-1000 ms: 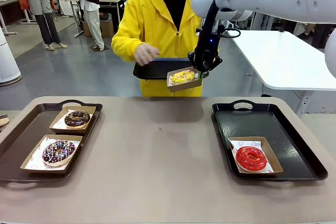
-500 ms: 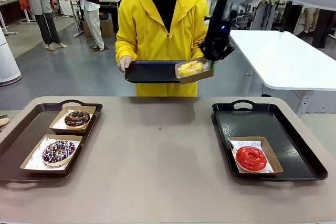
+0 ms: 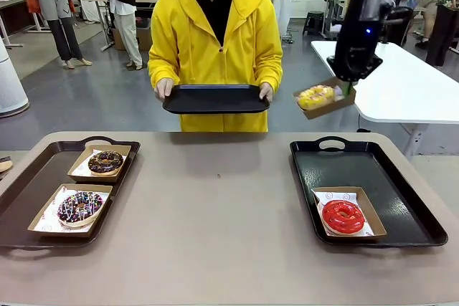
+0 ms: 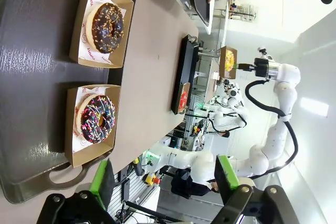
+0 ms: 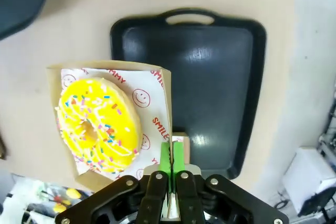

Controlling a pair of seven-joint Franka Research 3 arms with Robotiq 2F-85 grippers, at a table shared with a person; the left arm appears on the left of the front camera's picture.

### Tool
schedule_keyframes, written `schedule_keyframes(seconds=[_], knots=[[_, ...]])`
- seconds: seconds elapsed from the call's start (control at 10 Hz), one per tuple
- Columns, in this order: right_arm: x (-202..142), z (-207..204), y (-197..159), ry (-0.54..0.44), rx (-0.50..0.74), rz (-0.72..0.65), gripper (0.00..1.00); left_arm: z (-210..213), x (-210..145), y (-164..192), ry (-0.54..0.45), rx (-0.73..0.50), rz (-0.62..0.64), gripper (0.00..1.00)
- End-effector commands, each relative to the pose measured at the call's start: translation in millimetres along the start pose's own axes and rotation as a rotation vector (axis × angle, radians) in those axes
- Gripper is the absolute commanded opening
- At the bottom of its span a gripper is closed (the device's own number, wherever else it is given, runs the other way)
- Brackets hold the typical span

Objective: Individually package the donuts and arrange them on the tray.
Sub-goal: Place the picked Paper togo box on the Handle tray.

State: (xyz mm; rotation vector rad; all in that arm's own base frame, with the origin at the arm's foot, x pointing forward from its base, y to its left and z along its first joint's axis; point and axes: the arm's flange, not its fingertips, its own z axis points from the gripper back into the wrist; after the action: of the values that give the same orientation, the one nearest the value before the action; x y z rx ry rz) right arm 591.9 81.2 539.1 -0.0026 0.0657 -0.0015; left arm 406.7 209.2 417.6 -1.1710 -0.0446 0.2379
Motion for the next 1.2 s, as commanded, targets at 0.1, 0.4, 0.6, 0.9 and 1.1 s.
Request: schedule_keyframes(seconds=[0.1,0.4,0.6,0.9,1.1], knots=[[-15,-56,-27,-0.053,0.025,0.023,0.02,1,-2,1,0.004,0.003,-0.015,1.00],[-15,-100,-38,-0.048,0.040,-0.008,0.02,1,-2,1,0.004,0.003,-0.015,1.00],[-13,-112,-34,-0.070,0.072,-0.030,0.02,1,-2,1,0.004,0.003,-0.015,1.00],[-7,-106,-36,-0.028,0.020,-0.012,0.02,1,-2,1,0.004,0.003,-0.015,1.00],[-7,-106,-36,-0.028,0.020,-0.012,0.02,1,-2,1,0.004,0.003,-0.015,1.00]])
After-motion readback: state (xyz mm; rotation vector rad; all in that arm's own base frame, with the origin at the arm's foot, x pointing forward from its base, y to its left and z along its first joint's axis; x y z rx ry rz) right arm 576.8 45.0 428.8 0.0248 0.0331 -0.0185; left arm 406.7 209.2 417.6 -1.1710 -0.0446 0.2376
